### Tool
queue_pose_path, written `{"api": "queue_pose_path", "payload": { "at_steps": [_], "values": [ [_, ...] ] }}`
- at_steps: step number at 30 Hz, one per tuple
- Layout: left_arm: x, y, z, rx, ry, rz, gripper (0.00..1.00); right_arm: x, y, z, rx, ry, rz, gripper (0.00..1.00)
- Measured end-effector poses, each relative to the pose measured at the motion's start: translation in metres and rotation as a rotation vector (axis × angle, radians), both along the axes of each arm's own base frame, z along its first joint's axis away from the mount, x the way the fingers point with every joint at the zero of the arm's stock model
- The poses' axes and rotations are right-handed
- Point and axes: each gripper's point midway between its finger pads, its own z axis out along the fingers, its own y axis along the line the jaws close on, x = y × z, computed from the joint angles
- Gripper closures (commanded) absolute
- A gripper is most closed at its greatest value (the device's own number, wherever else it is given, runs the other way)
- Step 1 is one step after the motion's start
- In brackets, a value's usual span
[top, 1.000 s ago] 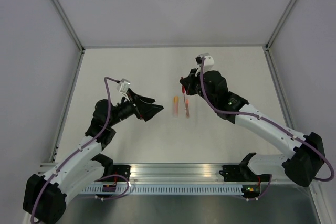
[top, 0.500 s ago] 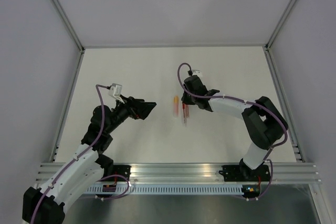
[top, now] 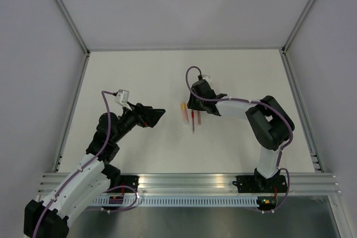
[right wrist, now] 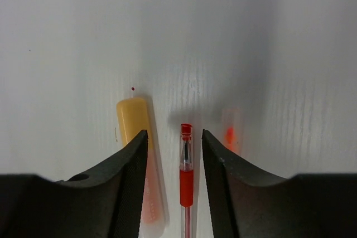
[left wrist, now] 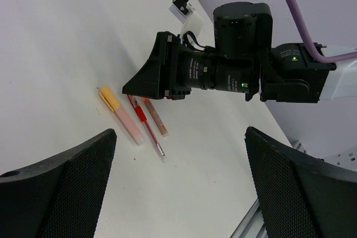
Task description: Insert the pens into the pen caps
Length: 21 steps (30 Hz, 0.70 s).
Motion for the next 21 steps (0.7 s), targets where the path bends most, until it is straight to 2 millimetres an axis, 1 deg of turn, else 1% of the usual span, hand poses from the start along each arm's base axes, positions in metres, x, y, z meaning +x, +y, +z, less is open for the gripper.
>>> {"api": "queue_pose_path", "payload": {
  "at_steps": [4,6,7,8,9,11,12,13,14,15,17,18,20,21],
  "values": [
    [0.0,0.0,0.0,0.0,0.0,-0.002,0.0,0.005,-0.001,0.01,-0.002,-0.014,0.01,0.47],
    [0.0,-0.001,-0.001,0.002,0.003,-0.003,0.0,0.005,-0.004,0.023,-0.011,-0.027,0.019,0.45],
    [0.0,-0.001,-0.002,0.004,0.007,-0.006,0.0,0.005,-0.005,0.032,-0.011,-0.041,0.025,0.37],
    [0.0,-0.002,-0.004,0.006,0.011,-0.008,0.0,0.004,-0.006,0.044,-0.007,-0.061,0.031,0.34],
    [0.001,-0.002,-0.005,0.01,0.015,-0.011,0.0,0.003,-0.008,0.057,-0.004,-0.082,0.039,0.25],
    [0.001,-0.004,-0.008,0.015,0.024,-0.019,0.0,0.0,-0.012,0.091,0.014,-0.143,0.054,0.17],
    [0.001,-0.005,-0.01,0.018,0.028,-0.025,0.0,-0.003,-0.014,0.11,0.027,-0.179,0.061,0.07],
    [0.001,-0.006,-0.012,0.021,0.033,-0.034,0.0,-0.006,-0.016,0.125,0.04,-0.211,0.069,0.06],
    [0.001,-0.007,-0.014,0.024,0.038,-0.039,0.0,-0.01,-0.021,0.144,0.056,-0.255,0.074,0.03],
    [0.0,-0.008,-0.015,0.026,0.042,-0.045,0.0,-0.018,-0.025,0.159,0.073,-0.291,0.082,0.02],
    [-0.001,-0.01,-0.016,0.027,0.045,-0.061,0.0,-0.035,-0.036,0.182,0.11,-0.358,0.095,0.02],
    [-0.002,-0.011,-0.016,0.028,0.043,-0.066,0.0,-0.045,-0.042,0.188,0.125,-0.382,0.098,0.02],
    [-0.003,-0.013,-0.014,0.026,0.031,-0.086,0.0,-0.062,-0.054,0.193,0.147,-0.416,0.1,0.02],
    [-0.004,-0.014,-0.012,0.023,0.022,-0.094,0.0,-0.07,-0.059,0.191,0.153,-0.422,0.101,0.02]
  ]
}}
